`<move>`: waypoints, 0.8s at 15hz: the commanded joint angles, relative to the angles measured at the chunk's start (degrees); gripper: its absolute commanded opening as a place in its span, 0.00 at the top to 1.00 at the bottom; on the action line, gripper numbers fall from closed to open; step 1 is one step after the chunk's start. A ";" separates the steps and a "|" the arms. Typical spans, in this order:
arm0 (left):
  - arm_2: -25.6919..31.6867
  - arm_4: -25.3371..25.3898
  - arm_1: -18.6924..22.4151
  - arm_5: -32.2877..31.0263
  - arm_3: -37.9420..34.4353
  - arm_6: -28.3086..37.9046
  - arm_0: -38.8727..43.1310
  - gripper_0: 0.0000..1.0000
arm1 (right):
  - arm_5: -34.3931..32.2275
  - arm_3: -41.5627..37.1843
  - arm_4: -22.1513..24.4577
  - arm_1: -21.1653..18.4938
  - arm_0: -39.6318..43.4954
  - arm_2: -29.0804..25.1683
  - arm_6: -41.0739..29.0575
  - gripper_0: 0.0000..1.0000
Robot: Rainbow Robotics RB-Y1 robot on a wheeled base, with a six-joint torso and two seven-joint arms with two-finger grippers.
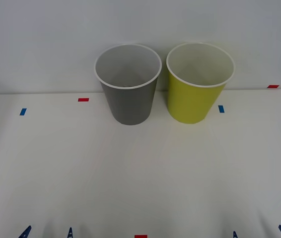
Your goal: Put cans in the gray bin and PET bottles in the light green bin.
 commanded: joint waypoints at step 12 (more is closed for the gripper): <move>0.00 0.00 0.00 0.00 0.00 0.00 0.00 0.00 | 0.00 0.00 0.00 0.00 0.00 0.00 0.00 0.00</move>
